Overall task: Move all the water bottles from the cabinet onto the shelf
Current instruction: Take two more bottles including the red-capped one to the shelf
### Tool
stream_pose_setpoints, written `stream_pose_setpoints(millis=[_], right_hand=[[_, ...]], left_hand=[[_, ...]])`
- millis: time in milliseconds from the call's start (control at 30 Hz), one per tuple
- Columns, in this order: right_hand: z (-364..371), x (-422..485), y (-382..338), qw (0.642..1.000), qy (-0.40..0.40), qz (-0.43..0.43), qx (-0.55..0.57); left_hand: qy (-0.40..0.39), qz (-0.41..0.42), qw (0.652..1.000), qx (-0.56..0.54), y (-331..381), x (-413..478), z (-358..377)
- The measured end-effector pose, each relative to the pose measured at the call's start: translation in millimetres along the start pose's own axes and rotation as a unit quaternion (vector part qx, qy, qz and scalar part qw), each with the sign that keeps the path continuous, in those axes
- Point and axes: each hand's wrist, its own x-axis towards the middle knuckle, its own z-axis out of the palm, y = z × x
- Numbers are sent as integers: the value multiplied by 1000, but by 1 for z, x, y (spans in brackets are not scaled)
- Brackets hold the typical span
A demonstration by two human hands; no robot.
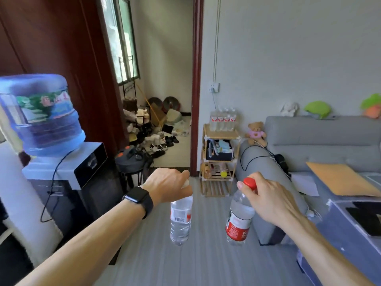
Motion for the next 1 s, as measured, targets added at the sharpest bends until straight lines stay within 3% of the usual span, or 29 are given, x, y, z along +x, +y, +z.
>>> stream_pose_setpoints(millis=[433, 733, 1000], right_hand=[[46, 262, 49, 998, 16, 58, 2], [106, 459, 116, 998, -32, 48, 23], [112, 630, 152, 999, 3, 18, 51]], left_hand=[[-48, 25, 998, -36, -80, 280, 51], [-160, 7, 987, -33, -115, 472, 104], [-103, -48, 990, -88, -159, 627, 108]])
